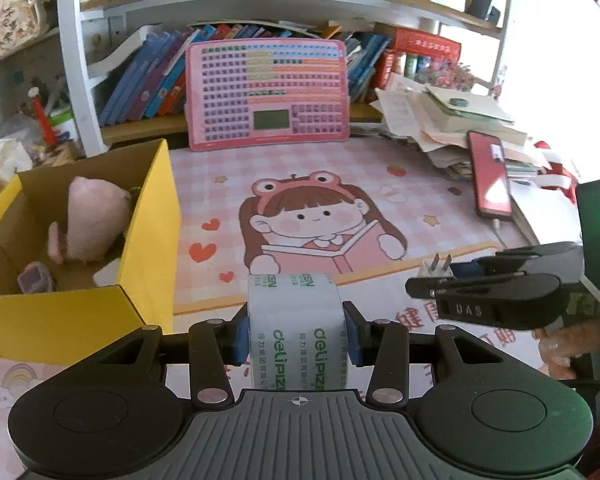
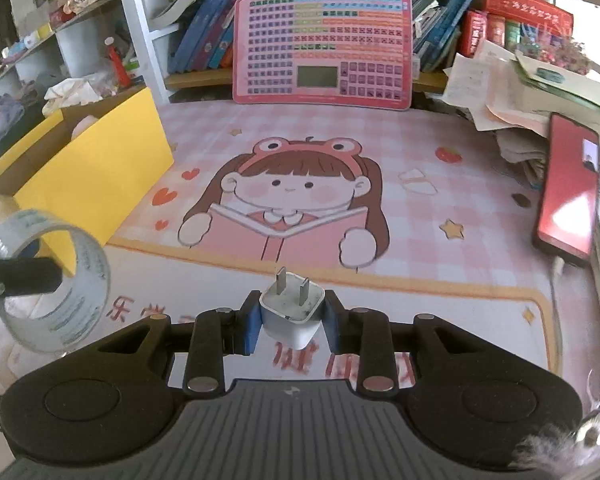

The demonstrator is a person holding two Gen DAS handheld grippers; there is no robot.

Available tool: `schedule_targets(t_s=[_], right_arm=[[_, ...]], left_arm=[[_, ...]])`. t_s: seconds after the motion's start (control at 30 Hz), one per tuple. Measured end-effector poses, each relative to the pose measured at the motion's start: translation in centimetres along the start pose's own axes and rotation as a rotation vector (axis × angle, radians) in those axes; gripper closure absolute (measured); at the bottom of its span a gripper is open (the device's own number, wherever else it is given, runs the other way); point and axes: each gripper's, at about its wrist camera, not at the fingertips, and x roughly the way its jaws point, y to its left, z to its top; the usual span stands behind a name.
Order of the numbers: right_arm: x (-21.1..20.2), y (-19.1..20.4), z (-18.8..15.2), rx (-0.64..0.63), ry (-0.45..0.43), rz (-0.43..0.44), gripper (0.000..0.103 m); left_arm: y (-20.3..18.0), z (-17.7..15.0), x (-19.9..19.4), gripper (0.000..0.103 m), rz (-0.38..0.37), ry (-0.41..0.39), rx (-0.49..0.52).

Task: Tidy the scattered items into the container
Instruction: 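Close the right gripper on the white plug adapter while the left gripper holds the tape roll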

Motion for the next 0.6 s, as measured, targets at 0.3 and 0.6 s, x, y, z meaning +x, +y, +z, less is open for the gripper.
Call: schedule_targets(t_s=[0.3,0.6], right_arm=[[-4.2,4.0,-2.7,0.044,-0.032,-0.086,0.073],[-7.4,10.4,-6.0,0.083,-0.062,-0.164,0.073]], left_arm=[[2.1,-1.9,-2.4,0.060,-0.107,-0.042,0.068],[6.8,-5.2,-7.0,0.060,-0.150,-0.050,0.085]])
